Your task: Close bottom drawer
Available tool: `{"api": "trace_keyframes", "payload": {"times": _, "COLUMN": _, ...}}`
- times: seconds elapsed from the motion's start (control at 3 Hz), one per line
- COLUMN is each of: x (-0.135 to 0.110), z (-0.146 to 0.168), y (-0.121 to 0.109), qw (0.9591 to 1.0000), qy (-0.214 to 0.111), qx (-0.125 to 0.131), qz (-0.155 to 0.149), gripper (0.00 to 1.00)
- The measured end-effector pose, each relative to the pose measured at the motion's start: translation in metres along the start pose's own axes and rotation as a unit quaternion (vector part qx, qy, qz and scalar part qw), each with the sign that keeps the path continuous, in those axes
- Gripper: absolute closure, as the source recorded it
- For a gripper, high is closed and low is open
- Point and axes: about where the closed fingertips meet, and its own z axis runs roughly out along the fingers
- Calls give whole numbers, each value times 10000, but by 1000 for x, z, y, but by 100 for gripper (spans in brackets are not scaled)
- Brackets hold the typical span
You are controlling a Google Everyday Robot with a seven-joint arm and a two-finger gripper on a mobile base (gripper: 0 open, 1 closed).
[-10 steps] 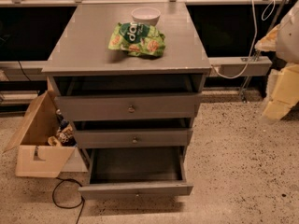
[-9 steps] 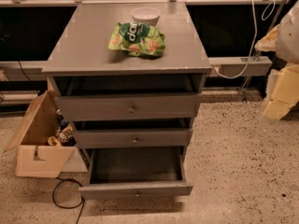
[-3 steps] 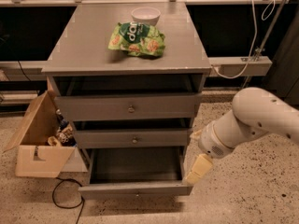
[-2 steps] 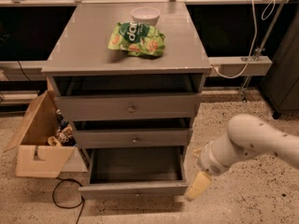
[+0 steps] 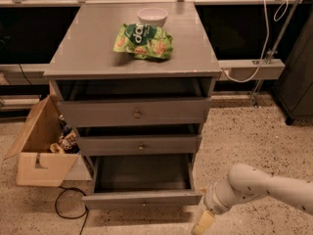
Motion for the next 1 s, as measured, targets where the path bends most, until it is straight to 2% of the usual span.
{"api": "trace_keyframes", "payload": {"times": 0.33, "x": 19, "z": 62, "y": -11, "qw": 9997, "qy": -109, "qx": -203, "qz": -68, "gripper": 0}}
{"api": "trace_keyframes", "payload": {"times": 0.67, "x": 27, "z": 82, "y": -3, "qw": 9992, "qy": -148, "qx": -364, "qz": 19, "gripper": 0}}
{"api": "trace_keyframes", "payload": {"times": 1.0, "x": 27, "z": 82, "y": -3, "qw": 9992, "qy": -148, "qx": -364, "qz": 19, "gripper": 0}}
